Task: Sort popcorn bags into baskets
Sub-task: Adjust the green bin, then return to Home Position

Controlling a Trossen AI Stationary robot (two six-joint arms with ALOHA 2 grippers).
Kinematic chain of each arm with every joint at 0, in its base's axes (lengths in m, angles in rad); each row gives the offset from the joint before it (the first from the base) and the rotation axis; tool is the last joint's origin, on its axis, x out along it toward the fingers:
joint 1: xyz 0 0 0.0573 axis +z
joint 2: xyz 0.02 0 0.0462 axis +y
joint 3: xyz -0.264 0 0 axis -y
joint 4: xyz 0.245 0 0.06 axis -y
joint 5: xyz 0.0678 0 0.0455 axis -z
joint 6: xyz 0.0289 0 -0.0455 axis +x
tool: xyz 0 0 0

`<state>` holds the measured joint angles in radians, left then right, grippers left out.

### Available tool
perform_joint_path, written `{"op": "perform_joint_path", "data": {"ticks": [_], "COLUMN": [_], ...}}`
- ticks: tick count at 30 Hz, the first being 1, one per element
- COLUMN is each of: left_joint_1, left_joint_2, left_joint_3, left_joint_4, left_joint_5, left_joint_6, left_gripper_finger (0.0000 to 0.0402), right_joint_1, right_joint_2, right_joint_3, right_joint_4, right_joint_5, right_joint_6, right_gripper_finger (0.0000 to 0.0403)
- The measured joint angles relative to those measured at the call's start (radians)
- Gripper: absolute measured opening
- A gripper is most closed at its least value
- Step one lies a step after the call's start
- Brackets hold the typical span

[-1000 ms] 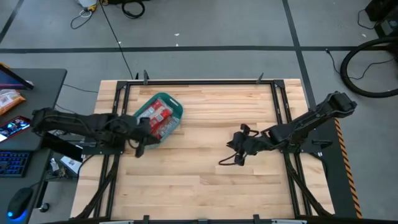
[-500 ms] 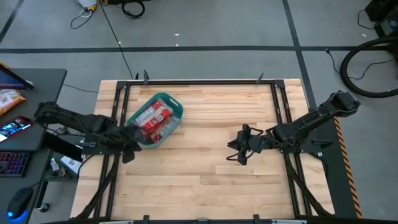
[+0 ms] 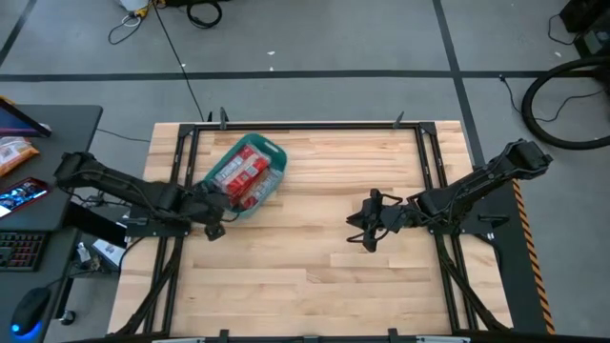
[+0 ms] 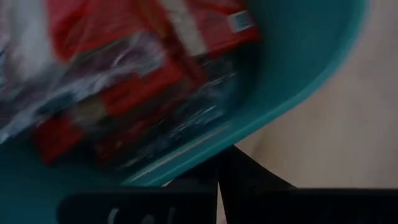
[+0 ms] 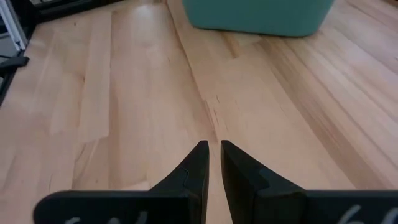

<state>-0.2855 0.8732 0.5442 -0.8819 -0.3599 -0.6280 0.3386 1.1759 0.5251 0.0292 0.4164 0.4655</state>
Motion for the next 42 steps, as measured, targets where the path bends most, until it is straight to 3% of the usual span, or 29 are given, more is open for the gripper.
{"op": "perform_joint_path", "data": {"ticks": [6, 11, 18, 21, 25, 29, 37, 42], "left_joint_1": [0.036, 0.068, 0.105, 0.112, 0.143, 0.147, 0.048, -0.037], "left_joint_2": [0.097, 0.154, 0.192, 0.177, 0.105, 0.012, -0.119, -0.216], "left_joint_3": [0.000, 0.000, -0.002, -0.001, -0.001, -0.003, -0.021, -0.134], "left_joint_4": [0.018, 0.070, 0.231, 0.290, 0.244, 0.301, 0.396, 0.580], "left_joint_5": [-0.121, -0.286, -0.460, -0.455, -0.452, -0.421, -0.413, -0.394], "left_joint_6": [-0.118, -0.151, 0.001, 0.091, 0.089, 0.096, 0.112, 0.125], "left_gripper_finger": [0.0006, 0.0006, 0.0006, 0.0006, 0.0006, 0.0006, 0.0006, 0.0006], "right_joint_1": [0.000, 0.000, 0.000, 0.000, 0.004, 0.012, 0.014, 0.002], "right_joint_2": [0.000, 0.000, 0.000, 0.000, 0.000, 0.000, -0.001, -0.005], "right_joint_3": [0.000, 0.000, 0.000, 0.000, 0.000, 0.000, 0.000, -0.004], "right_joint_4": [0.003, 0.011, 0.023, 0.023, 0.023, 0.023, 0.015, 0.019], "right_joint_5": [-0.001, -0.002, -0.002, -0.016, -0.025, -0.021, -0.042, -0.044], "right_joint_6": [-0.003, -0.014, -0.023, -0.022, -0.021, -0.023, -0.027, -0.071], "right_gripper_finger": [0.0048, 0.0048, 0.0048, 0.0048, 0.0048, 0.0048, 0.0048, 0.0048]}}
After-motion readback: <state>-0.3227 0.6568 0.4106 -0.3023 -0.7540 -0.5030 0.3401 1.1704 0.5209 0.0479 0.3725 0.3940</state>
